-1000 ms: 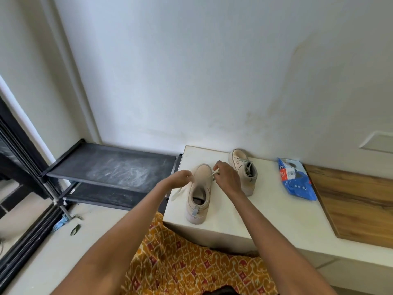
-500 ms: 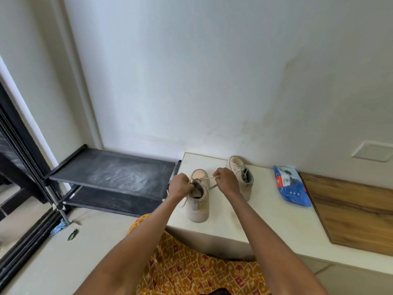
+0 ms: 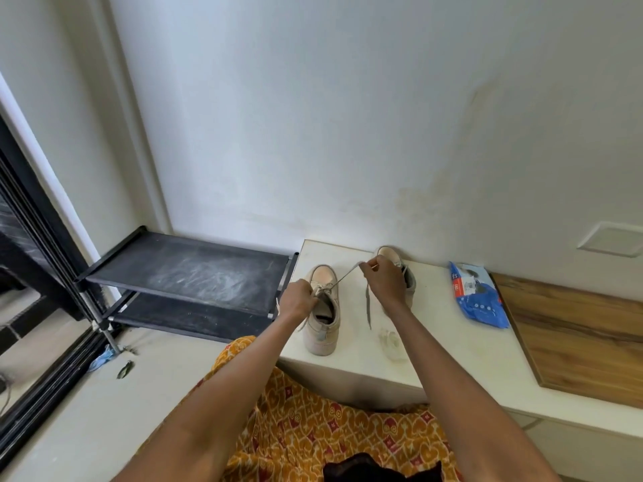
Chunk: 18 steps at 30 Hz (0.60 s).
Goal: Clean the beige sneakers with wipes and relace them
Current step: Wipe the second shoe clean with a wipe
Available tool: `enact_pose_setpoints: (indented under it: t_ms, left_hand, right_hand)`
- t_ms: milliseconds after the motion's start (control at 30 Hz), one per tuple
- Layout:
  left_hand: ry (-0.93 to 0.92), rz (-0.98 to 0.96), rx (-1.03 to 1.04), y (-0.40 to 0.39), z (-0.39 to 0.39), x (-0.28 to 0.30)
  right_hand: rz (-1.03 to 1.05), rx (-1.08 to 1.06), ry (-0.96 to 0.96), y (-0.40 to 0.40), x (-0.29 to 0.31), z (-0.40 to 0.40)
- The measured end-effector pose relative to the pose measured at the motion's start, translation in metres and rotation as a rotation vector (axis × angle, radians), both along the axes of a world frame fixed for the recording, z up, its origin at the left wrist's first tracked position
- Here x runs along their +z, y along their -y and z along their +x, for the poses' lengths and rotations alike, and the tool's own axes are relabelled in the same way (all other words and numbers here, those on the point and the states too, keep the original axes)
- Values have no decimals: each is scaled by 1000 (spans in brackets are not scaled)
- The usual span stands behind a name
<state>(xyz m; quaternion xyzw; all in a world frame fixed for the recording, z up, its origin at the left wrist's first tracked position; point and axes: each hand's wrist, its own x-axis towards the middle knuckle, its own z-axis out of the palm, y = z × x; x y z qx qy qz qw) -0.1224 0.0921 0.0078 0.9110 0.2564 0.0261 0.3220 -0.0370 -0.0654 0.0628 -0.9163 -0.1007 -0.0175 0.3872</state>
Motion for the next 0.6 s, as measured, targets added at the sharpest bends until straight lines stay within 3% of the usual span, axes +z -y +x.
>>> enact_pose_setpoints:
  t_ms: [100,200,367,600]
  left_hand:
    - [-20,-157,-23,-11,0,17]
    - [-45,-490,-1,-18,7,51]
    - [53,-835,21,-9,20,97]
    - [178,-1177,20,8,22,108]
  right_hand:
    - [119,84,-224,-9,10,-2]
    - [310,133,-380,-20,26,-5]
    - [495,169,-481,-36,54,-2]
    - [670,260,-555,-36,79,-7]
